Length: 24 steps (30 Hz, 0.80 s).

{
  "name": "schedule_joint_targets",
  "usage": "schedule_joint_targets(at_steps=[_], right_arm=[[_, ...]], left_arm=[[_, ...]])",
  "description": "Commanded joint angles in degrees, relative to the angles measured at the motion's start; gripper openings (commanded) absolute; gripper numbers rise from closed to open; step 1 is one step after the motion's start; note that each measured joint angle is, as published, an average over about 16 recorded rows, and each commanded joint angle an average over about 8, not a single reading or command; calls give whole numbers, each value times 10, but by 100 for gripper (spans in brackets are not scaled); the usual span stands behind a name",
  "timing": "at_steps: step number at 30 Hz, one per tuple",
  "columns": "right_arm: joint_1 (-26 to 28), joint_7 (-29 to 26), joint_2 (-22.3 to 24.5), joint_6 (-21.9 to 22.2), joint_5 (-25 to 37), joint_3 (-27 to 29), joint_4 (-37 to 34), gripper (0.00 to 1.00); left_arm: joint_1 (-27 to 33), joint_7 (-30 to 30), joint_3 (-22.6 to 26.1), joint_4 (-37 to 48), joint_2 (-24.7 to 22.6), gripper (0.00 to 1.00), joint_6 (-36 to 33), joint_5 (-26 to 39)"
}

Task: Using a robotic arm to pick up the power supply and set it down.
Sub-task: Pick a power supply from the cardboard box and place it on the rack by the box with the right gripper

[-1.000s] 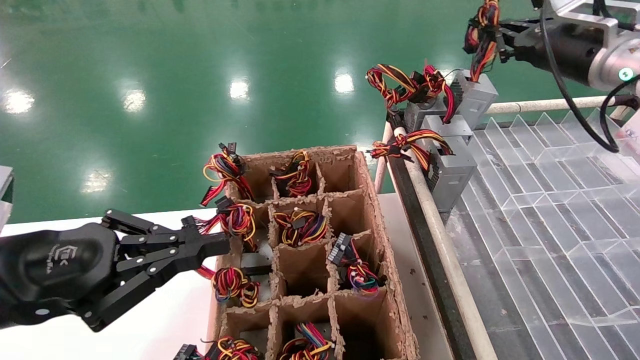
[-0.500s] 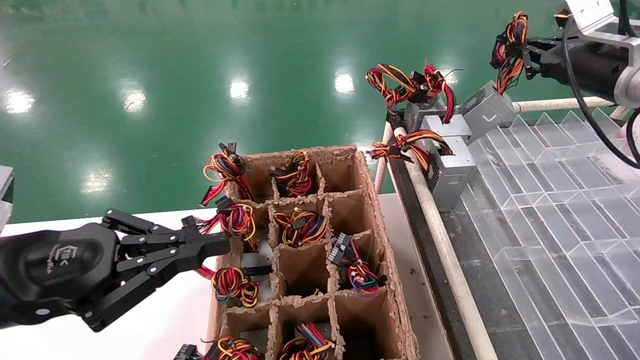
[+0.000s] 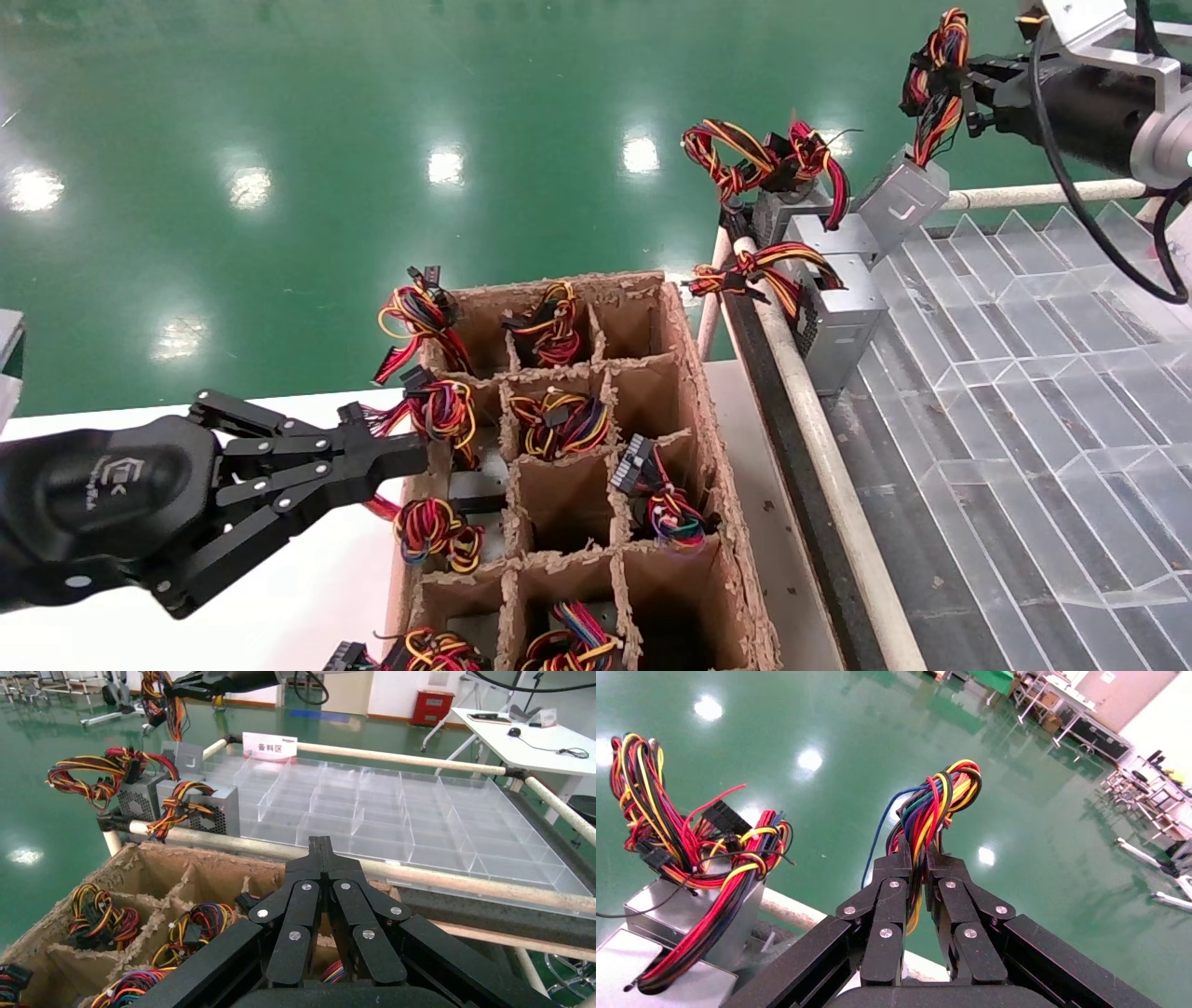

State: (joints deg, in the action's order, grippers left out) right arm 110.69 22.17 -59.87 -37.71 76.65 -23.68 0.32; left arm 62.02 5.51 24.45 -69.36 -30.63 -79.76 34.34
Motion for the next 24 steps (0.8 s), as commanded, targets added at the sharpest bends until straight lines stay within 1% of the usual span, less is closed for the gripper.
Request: schedule_joint_targets(at_steps=[1, 11, 15, 24], right_arm=[[0, 2, 0, 2, 2, -1, 0, 0], [6, 6, 1, 9, 3, -2, 0, 0], [7, 10, -1, 6, 1, -1, 3, 0], [10, 38, -13, -3, 24, -17, 9, 0]], left_arm=[[0, 0, 0, 0, 0, 0, 0, 0], [0, 0, 0, 0, 0, 0, 0, 0], [0, 0, 0, 0, 0, 0, 0, 0], [0, 0, 0, 0, 0, 0, 0, 0]])
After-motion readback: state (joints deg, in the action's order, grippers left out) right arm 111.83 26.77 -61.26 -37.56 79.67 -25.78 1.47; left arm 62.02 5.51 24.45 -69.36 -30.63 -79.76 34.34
